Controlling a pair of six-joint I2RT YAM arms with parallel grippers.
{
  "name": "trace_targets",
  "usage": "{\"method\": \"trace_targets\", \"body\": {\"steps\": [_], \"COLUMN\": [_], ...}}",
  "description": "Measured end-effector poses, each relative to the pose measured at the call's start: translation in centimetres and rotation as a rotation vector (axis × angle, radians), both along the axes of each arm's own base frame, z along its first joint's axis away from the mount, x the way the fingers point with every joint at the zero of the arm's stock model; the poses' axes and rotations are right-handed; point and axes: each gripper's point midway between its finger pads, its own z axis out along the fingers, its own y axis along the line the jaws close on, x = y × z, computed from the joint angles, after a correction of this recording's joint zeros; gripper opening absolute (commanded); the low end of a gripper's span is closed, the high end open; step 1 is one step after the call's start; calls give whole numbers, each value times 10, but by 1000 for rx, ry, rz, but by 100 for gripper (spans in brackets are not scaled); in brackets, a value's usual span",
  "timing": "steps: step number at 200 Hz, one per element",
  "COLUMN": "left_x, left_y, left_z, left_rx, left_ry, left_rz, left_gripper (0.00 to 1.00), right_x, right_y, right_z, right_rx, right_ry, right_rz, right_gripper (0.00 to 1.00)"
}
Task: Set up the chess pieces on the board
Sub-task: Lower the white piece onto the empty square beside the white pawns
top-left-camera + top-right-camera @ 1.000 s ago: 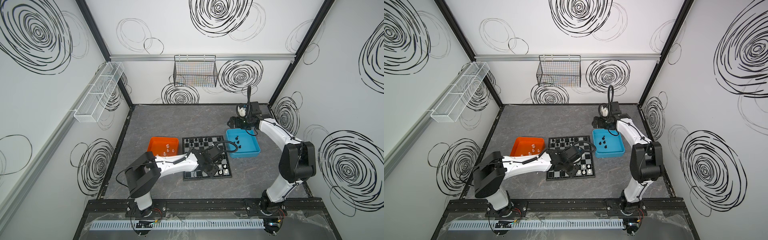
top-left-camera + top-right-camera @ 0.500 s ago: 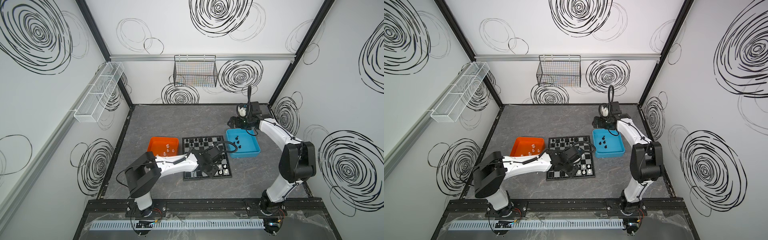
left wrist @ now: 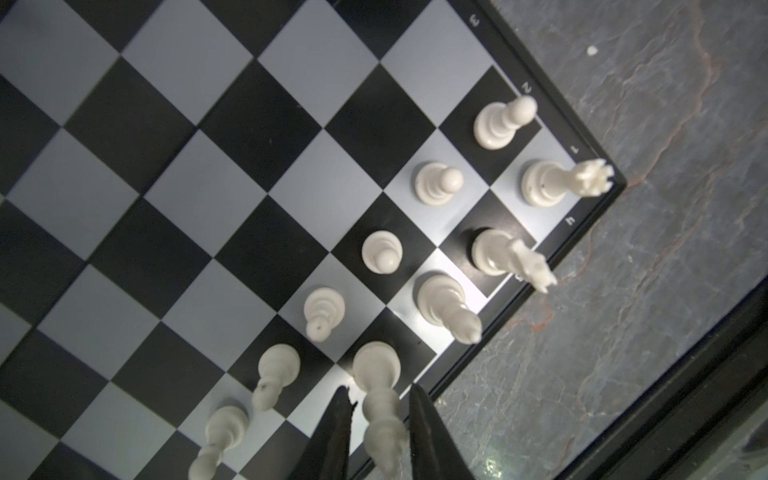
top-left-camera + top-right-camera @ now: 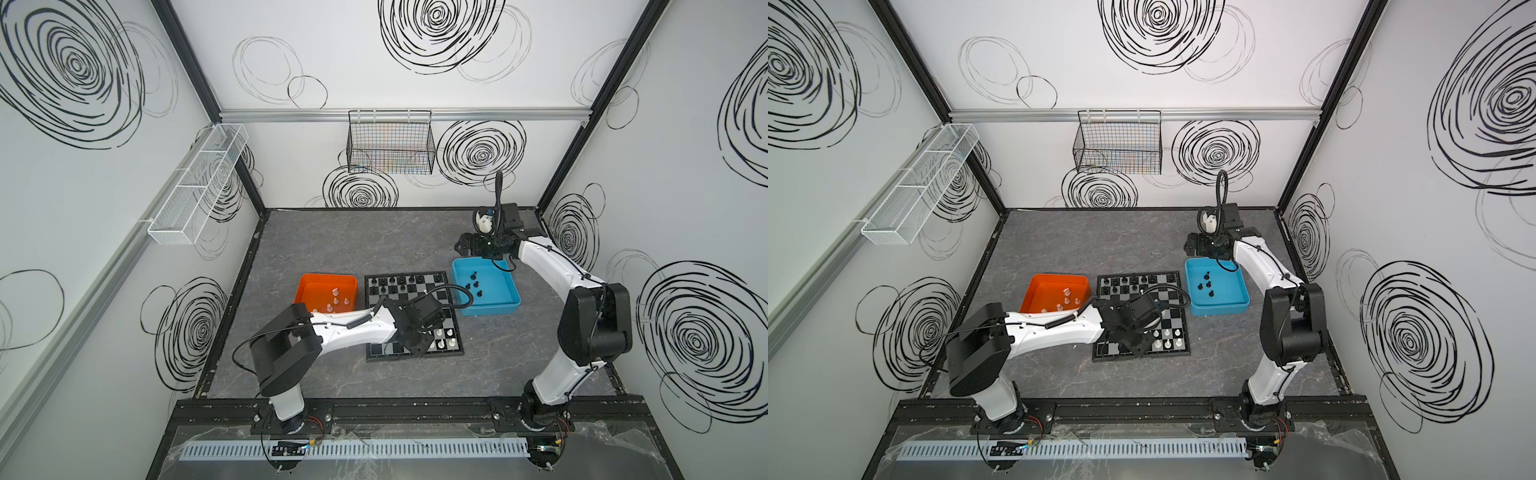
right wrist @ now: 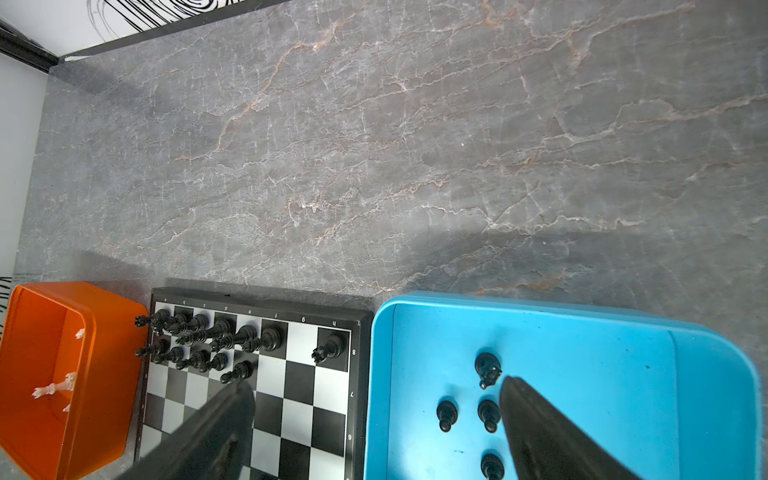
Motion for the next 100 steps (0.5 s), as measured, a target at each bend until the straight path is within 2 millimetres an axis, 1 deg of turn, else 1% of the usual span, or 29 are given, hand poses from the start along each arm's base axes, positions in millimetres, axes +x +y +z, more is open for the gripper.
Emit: {"method": "trace_targets", "body": {"steps": [46,100], "left_x": [1,1], "left_y": [-1,-2], "left_z": [1,1], "left_rx": [-5,-7], "left_ry": [-2,-3], "left_rz": [-1,-2], "left_gripper": [21,20], "right_x": [0,0], "right_y": [0,0], "right_z": [0,0], "right_rx": [0,0], "right_ry": [0,0], "right_rz": [0,0], "right_gripper": [96,97]}}
